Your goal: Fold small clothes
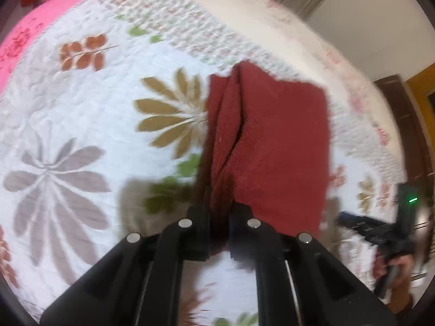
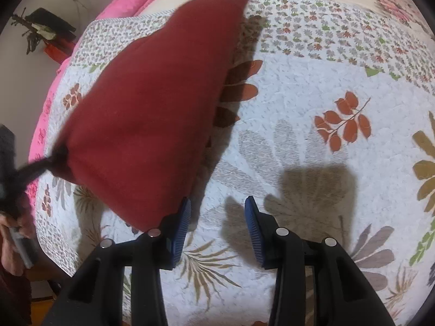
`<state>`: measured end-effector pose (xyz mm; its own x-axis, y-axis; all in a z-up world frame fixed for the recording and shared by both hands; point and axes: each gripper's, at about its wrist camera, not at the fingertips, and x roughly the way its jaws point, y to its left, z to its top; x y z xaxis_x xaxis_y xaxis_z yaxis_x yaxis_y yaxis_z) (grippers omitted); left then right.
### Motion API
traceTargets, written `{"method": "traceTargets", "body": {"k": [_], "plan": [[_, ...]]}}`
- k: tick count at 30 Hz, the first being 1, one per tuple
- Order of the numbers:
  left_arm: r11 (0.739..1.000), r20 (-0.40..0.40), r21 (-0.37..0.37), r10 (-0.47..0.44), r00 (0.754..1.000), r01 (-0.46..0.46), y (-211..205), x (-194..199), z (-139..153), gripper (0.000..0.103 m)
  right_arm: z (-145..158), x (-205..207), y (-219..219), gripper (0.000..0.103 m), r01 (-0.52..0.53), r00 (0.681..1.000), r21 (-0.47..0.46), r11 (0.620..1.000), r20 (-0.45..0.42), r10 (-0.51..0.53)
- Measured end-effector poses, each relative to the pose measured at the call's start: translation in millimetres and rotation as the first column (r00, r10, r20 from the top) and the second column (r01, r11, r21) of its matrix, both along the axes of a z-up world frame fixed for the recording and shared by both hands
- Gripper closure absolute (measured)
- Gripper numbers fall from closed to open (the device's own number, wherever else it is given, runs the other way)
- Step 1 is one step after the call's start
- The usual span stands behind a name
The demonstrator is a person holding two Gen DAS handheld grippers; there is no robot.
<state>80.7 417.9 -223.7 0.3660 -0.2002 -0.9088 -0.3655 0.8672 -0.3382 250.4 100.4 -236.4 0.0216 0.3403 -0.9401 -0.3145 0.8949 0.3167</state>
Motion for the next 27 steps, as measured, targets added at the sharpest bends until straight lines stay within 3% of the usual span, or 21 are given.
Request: {"method": "traceTargets", "body": {"k": [3, 8, 11, 12, 13, 15, 21, 23, 24, 26, 27], "plan": [[0.999, -0.051, -0.044, 0.001, 0.999, -0.003, 1.3, 1.9, -32.4, 0.095, -6.8, -2.4, 4.5, 0.057, 0.033, 0.998, 0.086, 0.996, -0.051, -0.029], [0.996, -0.013, -0.084, -0.002, 1.0, 0.001, -8.7, 4.9, -27.3, 0.094, -20.8, -12.0, 25.7, 0.043, 0.012, 0.995, 0.167, 0.986, -0.103, 0.005], [0.996, -0.017, -0.09, -0.021, 1.0, 0.019, -11.7, 3.5, -25.7, 0.094, -39.0, -12.0, 41.4, 0.042, 0.017, 0.988, 0.176, 0.984, -0.156, 0.01], [0.996, -0.021, -0.091, -0.028, 0.999, 0.026, -11.5, 4.9, -26.6, 0.093, -44.0, -10.5, 46.0, 0.048, 0.012, 0.988, 0.15, 0.989, -0.157, 0.012], [0.995, -0.024, -0.094, -0.032, 0.999, 0.029, -11.0, 5.9, -27.2, 0.093, -45.8, -9.7, 49.1, 0.064, 0.0, 0.988, 0.127, 0.992, -0.154, 0.019], [0.994, -0.025, -0.104, -0.036, 0.999, 0.033, -12.8, 6.2, -29.0, 0.093, -44.7, -8.4, 50.4, 0.076, -0.019, 0.987, 0.123, 0.992, -0.154, 0.038], [0.993, -0.05, -0.075, -0.099, 0.994, 0.095, -29.2, 6.7, -48.5, 0.087, -55.9, -12.1, 51.3, 0.08, -0.071, 0.985, -0.032, 0.997, -0.159, 0.065], [0.993, -0.05, -0.06, -0.105, 0.993, 0.102, -28.9, 7.5, -48.8, 0.081, -54.3, -10.9, 58.5, 0.077, -0.099, 0.985, -0.062, 0.993, -0.146, 0.089], [0.993, -0.052, -0.064, -0.106, 0.993, 0.103, -26.5, 8.0, -46.6, 0.077, -49.9, -10.5, 62.4, 0.071, -0.124, 0.984, -0.075, 0.989, -0.134, 0.113], [0.993, -0.063, -0.048, -0.111, 0.992, 0.108, -19.7, 8.3, -38.6, 0.057, -38.3, -10.3, 64.8, 0.058, -0.132, 0.987, -0.082, 0.988, -0.102, 0.123], [0.993, -0.058, -0.034, -0.113, 0.992, 0.111, -14.1, 8.2, -30.5, 0.054, -30.4, -9.5, 63.4, 0.056, -0.131, 0.989, -0.078, 0.988, -0.078, 0.124]]}}
